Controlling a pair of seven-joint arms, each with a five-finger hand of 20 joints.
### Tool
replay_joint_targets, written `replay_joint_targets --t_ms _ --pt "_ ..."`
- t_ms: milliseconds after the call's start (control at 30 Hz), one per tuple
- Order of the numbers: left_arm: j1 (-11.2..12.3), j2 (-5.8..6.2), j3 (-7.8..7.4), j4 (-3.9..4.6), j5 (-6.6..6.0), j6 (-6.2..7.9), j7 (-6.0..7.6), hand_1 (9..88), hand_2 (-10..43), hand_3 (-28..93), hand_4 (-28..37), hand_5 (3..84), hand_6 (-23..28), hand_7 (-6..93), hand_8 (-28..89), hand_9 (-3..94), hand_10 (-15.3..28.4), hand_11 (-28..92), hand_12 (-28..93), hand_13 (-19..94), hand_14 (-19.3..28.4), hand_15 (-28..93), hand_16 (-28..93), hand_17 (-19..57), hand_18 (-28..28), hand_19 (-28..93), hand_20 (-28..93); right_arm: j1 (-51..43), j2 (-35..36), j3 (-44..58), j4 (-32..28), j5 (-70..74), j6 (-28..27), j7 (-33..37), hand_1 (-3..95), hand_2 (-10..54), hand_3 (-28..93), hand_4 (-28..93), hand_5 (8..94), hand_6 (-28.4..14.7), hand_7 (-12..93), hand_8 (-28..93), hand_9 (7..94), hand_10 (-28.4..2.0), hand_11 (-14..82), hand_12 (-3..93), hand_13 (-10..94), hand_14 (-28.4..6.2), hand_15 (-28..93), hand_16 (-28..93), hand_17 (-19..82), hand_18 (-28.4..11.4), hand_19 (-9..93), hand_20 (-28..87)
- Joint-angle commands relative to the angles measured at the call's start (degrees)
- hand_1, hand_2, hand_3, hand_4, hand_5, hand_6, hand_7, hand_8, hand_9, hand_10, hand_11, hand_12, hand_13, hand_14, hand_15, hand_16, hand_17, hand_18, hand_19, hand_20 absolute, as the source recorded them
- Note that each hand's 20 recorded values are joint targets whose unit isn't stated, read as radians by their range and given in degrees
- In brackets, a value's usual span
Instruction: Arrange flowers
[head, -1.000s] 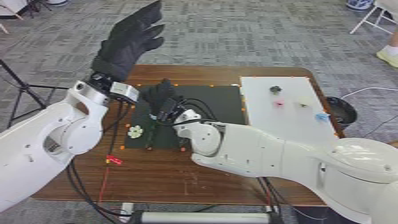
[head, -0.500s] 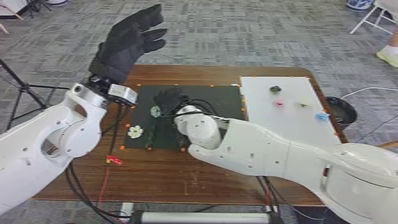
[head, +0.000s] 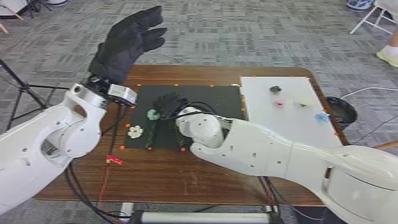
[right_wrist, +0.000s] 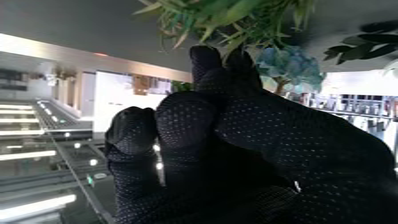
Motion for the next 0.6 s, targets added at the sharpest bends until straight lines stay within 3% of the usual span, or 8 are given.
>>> replay_joint_targets --t_ms 33,133,233,367,467,533,600 --pt "0.75 -0.12 -0.93 -0.44 -0.22 0.68 0.34 29.6 -5.3 64 -21.1 28.5 4.2 13.4 -7 19.5 13.2 15 20 14 18.3 24 1 -8.9 19.8 46 5 0.72 0.83 -0.4 0.01 -2.36 1.78 0.2 50.5 -1.3 93 -11 52.3 0.4 23 -15 57.8 -7.3 15.5 12.4 62 -4.5 79 37 31 -21.1 93 46" --pt "1.0 -0.18 -1.19 -0.45 -0.14 0.87 0.28 29.6 -5.7 65 -20.9 28.8 3.9 14.5 -6 19.8 13.2 16 21 15 17.5 26 2 -8.5 19.4 45 4 0.69 1.3 -0.38 -0.79 -2.69 1.96 0.42 50.5 -1.4 93 -11 52.3 0.5 23 -15 57.8 -7.2 15.7 12.6 62 -4.9 79 38 31 -21.2 93 47" --pt "1.34 -0.23 -1.51 -0.43 -0.16 0.8 0.18 29.7 -6.4 67 -21.9 28.2 3.0 21.2 -10 19.6 12.1 23 19 16 14.9 30 1 -6.2 16.5 37 8 0.64 1.93 0.21 -2.08 -2.83 2.49 1.55 50.8 -4.4 93 -17 51.9 -0.6 20 -13 56.5 -8.1 13.8 13.6 61 -5.7 79 37 31 -20.7 93 47" --pt "3.09 -0.12 -3.01 -0.82 -0.13 0.79 0.09 29.6 -6.8 68 -22.4 28.0 2.6 23.9 -12 19.5 11.4 27 18 17 13.9 32 1 -4.1 15.0 30 9 1.04 3.66 1.18 -5.12 -2.43 2.89 3.64 44.9 -4.6 93 -21 49.1 -2.7 17 -11 53.8 -9.5 13.4 14.9 60 -7.0 80 35 31 -20.2 91 52" --pt "5.87 -0.45 -5.35 -1.35 -0.25 1.46 0.09 29.4 -7.2 70 -22.6 27.4 1.9 26.6 -13 19.0 10.1 29 16 17 11.6 33 0 -2.0 13.0 19 13 -0.08 5.41 4.66 -8.2 -1.84 2.02 4.88 37.8 -2.8 92 -23 47.7 -4.0 15 -9 52.5 -11.1 12.7 15.4 60 -8.6 83 30 31 -20.3 91 52" --pt "7.46 -1.05 -6.57 -1.42 -0.2 1.59 0.08 29.2 -7.0 70 -22.9 27.1 1.8 26.1 -13 18.7 10.7 28 15 16 12.9 32 0 -4.0 14.8 23 15 -0.16 7.88 6.66 -11.18 1.01 2.53 6.34 34.5 -3.5 89 -23 47.2 -4.4 14 -8 52.3 -11.6 12.3 15.7 60 -8.8 84 25 31 -20.3 91 52" --pt "10.37 -1.53 -8.76 -1.94 -0.29 2.12 -0.14 28.7 -6.8 70 -22.1 26.2 0.9 27.0 -13 17.9 9.0 27 16 16 9.8 23 3 -4.1 13.9 20 14 -0.23 11.48 8.49 -14.67 5.28 4.0 6.0 31.5 -5.8 89 -24 46.3 -5.1 14 -8 51.5 -12.7 11.8 15.8 60 -9.3 84 25 31 -20.3 91 52"
